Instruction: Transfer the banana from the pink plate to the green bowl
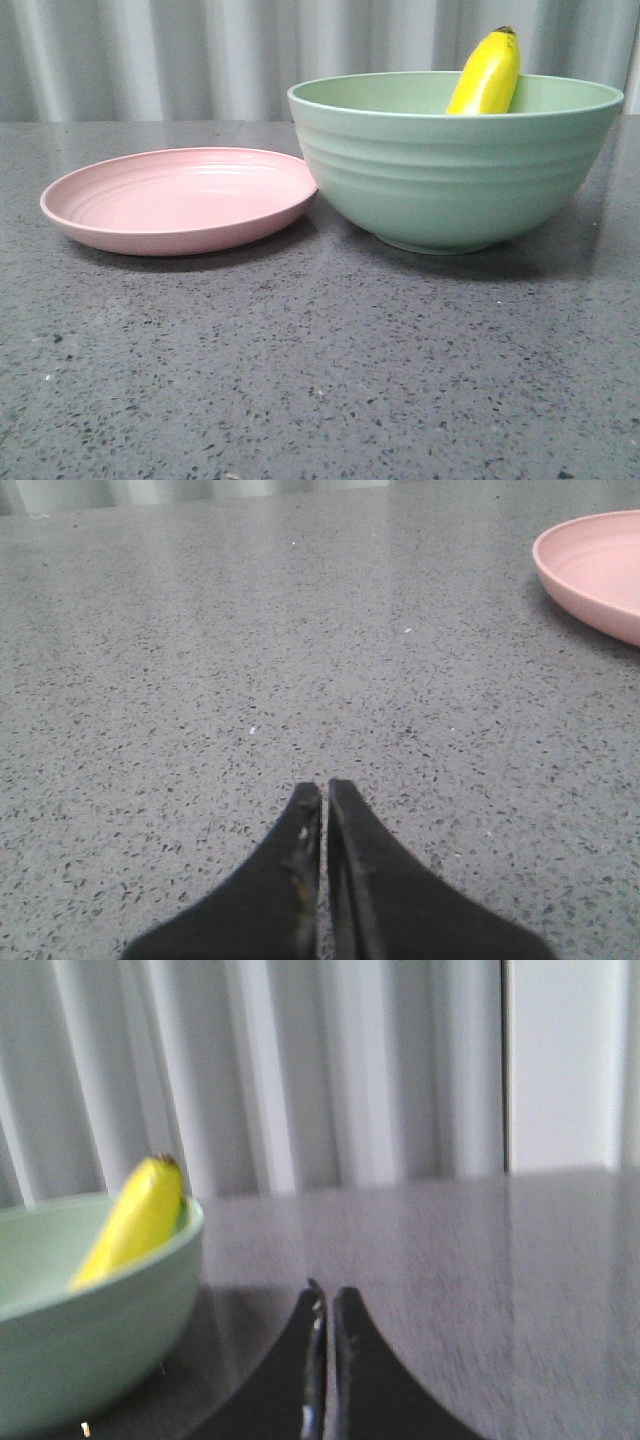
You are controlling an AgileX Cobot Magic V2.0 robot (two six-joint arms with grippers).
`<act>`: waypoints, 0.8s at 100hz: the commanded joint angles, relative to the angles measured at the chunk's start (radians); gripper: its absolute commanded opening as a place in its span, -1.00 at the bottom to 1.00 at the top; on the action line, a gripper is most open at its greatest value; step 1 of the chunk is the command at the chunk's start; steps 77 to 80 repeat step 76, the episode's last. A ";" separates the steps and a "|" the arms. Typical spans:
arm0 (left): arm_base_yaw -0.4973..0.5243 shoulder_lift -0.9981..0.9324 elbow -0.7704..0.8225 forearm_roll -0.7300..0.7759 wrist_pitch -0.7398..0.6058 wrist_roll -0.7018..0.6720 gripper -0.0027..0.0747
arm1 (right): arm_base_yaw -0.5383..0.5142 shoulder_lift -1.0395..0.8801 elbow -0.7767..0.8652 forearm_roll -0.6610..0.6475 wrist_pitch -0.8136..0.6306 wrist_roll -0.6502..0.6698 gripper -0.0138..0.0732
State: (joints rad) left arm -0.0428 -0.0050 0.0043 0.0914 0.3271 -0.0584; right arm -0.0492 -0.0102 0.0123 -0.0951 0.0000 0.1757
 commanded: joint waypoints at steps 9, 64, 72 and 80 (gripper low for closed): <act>0.001 -0.028 0.009 -0.006 -0.070 -0.009 -0.98 | -0.006 -0.018 0.023 -0.020 0.188 0.006 -0.84; 0.001 -0.028 0.009 -0.006 -0.074 -0.009 -0.98 | -0.006 -0.018 0.023 -0.020 0.308 0.006 -0.84; 0.001 -0.028 0.009 -0.006 -0.074 -0.009 -0.98 | -0.006 -0.018 0.023 -0.020 0.308 0.006 -0.84; 0.001 -0.028 0.009 -0.006 -0.074 -0.009 -0.98 | -0.006 -0.018 0.023 -0.020 0.308 0.006 -0.84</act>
